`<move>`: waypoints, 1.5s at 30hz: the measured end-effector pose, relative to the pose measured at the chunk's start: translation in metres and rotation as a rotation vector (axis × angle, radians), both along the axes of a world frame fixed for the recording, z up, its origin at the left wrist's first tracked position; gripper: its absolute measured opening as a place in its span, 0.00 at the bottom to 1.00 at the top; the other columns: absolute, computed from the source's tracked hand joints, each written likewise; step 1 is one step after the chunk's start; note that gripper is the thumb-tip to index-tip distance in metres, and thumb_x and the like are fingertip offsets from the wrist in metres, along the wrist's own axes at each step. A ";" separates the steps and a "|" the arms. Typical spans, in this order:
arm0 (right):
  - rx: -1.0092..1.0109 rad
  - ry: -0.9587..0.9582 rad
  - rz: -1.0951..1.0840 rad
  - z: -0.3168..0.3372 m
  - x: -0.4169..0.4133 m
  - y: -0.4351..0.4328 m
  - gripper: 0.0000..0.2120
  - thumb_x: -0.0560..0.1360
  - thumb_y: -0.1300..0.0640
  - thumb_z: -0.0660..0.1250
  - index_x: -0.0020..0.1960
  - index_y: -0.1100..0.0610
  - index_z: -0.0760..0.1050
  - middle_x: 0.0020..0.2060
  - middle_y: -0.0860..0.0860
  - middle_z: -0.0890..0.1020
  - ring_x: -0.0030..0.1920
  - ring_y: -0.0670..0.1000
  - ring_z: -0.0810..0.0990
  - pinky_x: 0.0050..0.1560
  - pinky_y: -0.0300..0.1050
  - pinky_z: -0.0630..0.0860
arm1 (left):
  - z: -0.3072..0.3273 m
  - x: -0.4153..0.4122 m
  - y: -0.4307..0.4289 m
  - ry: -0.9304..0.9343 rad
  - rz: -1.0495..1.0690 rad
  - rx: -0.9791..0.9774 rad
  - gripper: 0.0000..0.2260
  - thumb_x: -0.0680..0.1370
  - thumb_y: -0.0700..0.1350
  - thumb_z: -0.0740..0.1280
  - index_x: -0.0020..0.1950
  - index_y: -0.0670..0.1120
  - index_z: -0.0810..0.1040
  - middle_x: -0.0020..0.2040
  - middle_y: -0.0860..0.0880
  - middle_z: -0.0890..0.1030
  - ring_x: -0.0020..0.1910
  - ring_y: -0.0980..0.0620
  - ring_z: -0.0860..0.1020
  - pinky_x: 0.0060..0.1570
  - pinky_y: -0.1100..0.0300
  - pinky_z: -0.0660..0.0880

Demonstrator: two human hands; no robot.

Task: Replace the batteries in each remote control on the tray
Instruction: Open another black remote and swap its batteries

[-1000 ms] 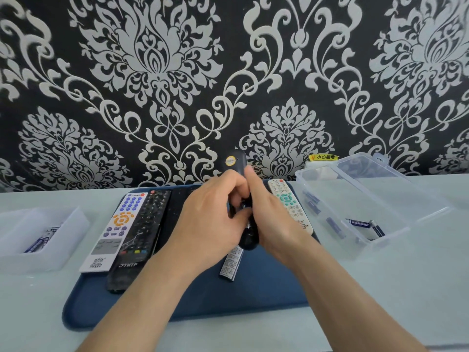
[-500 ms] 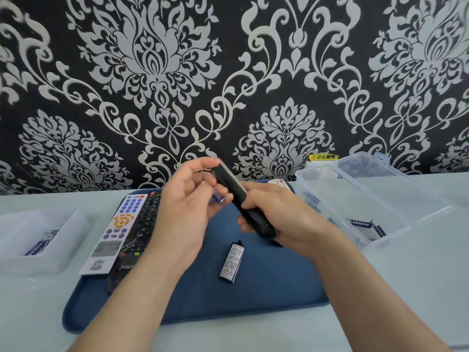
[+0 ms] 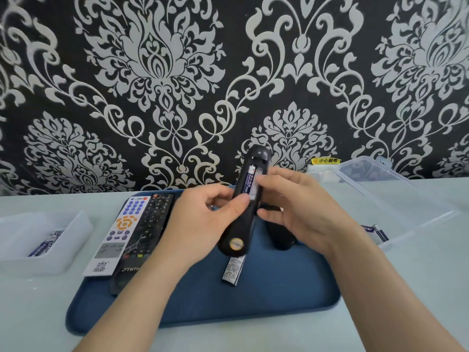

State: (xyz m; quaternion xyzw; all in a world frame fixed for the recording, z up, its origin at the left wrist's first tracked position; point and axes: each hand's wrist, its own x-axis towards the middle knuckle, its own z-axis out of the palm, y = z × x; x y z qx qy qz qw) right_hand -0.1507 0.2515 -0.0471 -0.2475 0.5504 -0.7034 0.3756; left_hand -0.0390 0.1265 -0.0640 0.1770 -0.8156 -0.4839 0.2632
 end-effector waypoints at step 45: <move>-0.074 -0.229 0.032 -0.015 0.005 -0.014 0.17 0.67 0.64 0.57 0.50 0.58 0.79 0.53 0.59 0.85 0.54 0.53 0.82 0.55 0.53 0.81 | -0.010 -0.012 0.013 0.162 0.183 -0.655 0.23 0.70 0.46 0.75 0.61 0.55 0.70 0.46 0.61 0.71 0.46 0.58 0.73 0.37 0.57 0.75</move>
